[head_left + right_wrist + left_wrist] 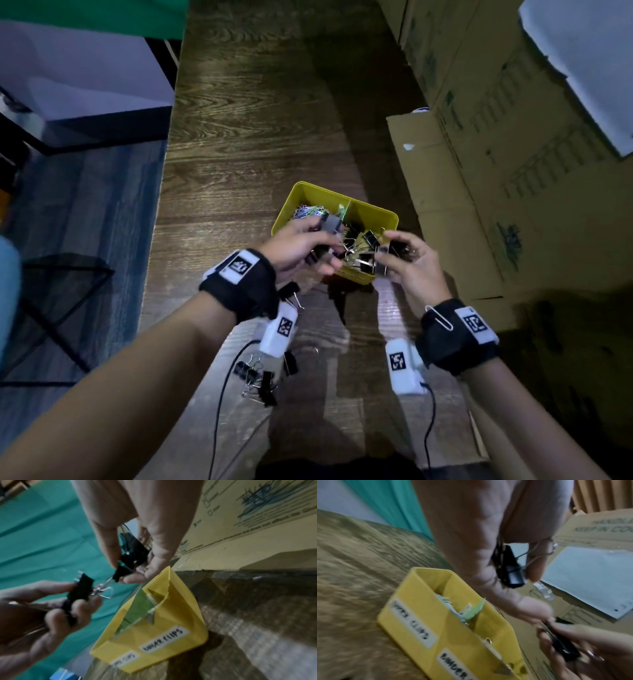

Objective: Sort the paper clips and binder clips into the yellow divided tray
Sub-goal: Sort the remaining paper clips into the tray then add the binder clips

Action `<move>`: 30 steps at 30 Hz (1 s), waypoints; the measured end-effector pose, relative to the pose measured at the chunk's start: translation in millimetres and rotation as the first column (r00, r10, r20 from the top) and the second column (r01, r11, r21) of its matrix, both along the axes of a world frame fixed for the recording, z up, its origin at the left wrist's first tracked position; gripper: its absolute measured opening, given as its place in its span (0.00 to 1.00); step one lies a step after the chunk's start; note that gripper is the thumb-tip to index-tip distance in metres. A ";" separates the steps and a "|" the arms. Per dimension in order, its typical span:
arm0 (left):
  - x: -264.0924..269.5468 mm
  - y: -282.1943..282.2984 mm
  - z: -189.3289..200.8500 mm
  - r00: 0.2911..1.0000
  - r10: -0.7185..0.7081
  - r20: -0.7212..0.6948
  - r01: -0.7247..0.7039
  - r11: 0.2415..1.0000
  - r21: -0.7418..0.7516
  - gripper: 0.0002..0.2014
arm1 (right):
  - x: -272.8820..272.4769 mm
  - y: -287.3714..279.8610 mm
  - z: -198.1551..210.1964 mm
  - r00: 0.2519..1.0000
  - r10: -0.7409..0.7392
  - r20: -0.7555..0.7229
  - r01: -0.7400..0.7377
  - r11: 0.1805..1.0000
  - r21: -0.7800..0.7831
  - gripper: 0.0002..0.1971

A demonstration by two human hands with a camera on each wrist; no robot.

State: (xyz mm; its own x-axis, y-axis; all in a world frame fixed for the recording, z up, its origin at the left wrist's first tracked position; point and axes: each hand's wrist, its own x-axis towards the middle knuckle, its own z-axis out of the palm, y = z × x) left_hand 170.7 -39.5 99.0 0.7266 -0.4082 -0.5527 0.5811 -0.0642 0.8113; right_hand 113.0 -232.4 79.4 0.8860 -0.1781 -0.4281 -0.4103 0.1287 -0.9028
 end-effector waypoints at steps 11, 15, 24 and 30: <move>27.9 -74.1 -9.3 0.992 0.087 -0.091 -0.070 0.982 0.175 0.14 | 59.6 -0.2 -37.8 0.990 0.016 -0.143 -0.035 0.991 -0.132 0.40; 26.8 -75.0 -5.6 0.991 0.068 -0.114 -0.048 0.984 0.172 0.17 | 59.9 3.7 -28.6 0.983 0.072 -0.169 -0.083 0.995 -0.060 0.47; 29.1 -21.1 -3.8 0.995 0.087 -0.041 -0.081 0.988 0.129 0.17 | 50.5 -1.7 -9.4 0.984 0.142 -0.107 -0.149 0.987 -0.055 0.22; 20.4 53.0 -22.8 0.996 0.058 0.068 -0.078 0.935 0.346 0.11 | 29.8 12.5 7.1 0.909 0.401 -0.112 -0.413 0.903 -0.120 0.07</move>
State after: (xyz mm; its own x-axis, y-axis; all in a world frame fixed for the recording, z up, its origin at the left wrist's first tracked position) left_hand 191.1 13.6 76.2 0.7796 -0.1463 -0.6089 0.5484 -0.3099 0.7767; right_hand 142.9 -219.9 86.5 0.8566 0.1279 -0.4999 -0.4740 -0.1879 -0.8603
